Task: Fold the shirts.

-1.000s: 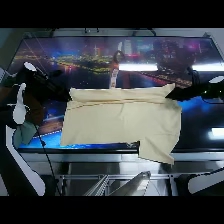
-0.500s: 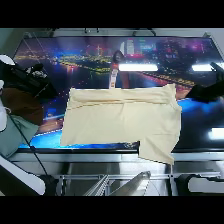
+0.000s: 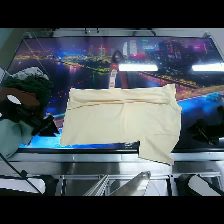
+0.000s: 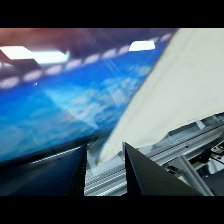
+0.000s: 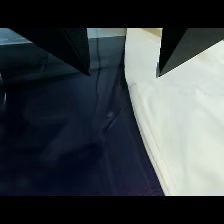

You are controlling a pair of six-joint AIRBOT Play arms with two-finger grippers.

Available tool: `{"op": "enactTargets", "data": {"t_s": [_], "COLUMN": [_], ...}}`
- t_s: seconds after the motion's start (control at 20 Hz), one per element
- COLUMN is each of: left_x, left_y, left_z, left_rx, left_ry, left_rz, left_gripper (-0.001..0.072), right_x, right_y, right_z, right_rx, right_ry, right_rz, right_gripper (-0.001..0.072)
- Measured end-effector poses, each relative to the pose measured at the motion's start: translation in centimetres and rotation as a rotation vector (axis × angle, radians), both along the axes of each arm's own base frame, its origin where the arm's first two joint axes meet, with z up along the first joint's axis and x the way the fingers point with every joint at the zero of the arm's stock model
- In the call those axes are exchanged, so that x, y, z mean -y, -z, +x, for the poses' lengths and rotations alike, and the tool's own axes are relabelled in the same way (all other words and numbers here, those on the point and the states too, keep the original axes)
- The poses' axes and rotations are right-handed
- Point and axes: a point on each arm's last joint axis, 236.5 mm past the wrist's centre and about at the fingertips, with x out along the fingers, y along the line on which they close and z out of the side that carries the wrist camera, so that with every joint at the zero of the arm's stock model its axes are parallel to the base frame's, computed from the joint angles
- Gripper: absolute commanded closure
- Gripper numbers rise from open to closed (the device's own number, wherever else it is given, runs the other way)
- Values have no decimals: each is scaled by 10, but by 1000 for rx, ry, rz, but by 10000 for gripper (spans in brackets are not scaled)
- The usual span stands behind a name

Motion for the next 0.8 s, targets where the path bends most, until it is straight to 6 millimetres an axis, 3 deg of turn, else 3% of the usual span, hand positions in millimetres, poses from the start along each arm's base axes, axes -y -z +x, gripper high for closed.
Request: {"op": "enactTargets", "data": {"t_s": [0.15, 0.4, 0.5, 0.55, 0.6, 0.8], "left_x": [9, 34, 48, 53, 57, 63], "left_y": [8, 6, 6, 6, 7, 10], "left_z": [-19, -25, -19, -14, -7, 17], "left_rx": [-35, -70, -53, -36, -11, 74], "left_ry": [21, 99, 133, 144, 155, 160], "left_rz": [-1, -57, -77, -80, -75, -55], "left_gripper": [473, 484, 486, 535, 685, 679], "right_x": [-7, -20, -27, -31, -35, -54], "right_y": [-1, 0, 5, 9, 13, 29], "right_z": [-2, -12, -19, -24, -28, -38], "right_rx": [18, -6, -27, -40, -50, -59], "right_ry": [35, 51, 56, 58, 64, 101], "right_rz": [16, 60, 81, 91, 100, 155], "right_gripper": [234, 231, 231, 231, 231, 232]}}
